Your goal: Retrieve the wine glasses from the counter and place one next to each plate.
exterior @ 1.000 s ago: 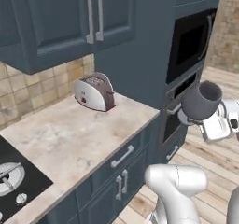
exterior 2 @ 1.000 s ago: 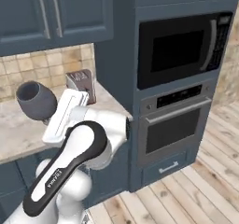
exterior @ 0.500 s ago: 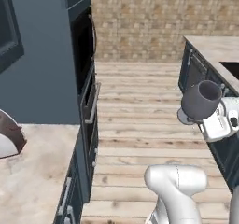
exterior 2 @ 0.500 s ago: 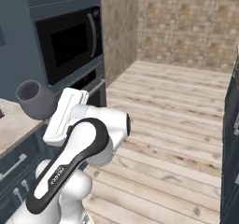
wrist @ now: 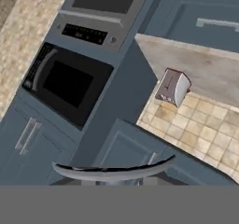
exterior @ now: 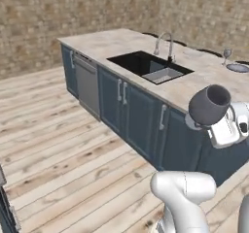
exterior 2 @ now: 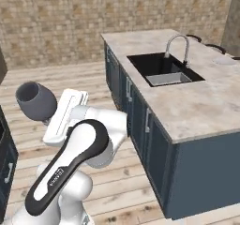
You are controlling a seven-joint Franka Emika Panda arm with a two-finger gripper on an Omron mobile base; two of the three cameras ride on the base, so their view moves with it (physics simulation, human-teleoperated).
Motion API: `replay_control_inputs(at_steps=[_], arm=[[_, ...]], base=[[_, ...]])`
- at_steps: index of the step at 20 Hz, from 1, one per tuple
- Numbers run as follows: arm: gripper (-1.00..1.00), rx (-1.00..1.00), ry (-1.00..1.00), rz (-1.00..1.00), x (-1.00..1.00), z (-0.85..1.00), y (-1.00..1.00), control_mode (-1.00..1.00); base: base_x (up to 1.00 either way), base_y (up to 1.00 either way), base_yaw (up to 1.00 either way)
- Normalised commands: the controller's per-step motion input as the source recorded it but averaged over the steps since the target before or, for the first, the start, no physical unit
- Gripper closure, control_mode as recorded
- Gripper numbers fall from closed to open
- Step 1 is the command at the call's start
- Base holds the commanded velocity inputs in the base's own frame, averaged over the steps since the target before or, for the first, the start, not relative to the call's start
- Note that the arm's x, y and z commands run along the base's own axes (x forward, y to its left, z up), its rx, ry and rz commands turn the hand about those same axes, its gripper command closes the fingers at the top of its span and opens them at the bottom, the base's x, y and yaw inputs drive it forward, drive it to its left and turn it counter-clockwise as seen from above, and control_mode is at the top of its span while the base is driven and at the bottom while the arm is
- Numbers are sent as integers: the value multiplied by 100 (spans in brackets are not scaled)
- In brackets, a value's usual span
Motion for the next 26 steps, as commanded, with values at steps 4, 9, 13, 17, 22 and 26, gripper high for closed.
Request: replay_control_inputs(at_steps=[4, 9, 13, 17, 22, 26], arm=[[100, 0, 0, 0, 0, 0, 0, 100], [100, 0, 0, 0, 0, 0, 0, 100], [100, 0, 0, 0, 0, 0, 0, 100], [100, 0, 0, 0, 0, 0, 0, 100], [100, 0, 0, 0, 0, 0, 0, 100], [100, 0, 0, 0, 0, 0, 0, 100]], base=[[25, -65, -62], [97, -100, 0], [74, -100, 0], [50, -100, 0], [49, -100, 0], [47, -100, 0]])
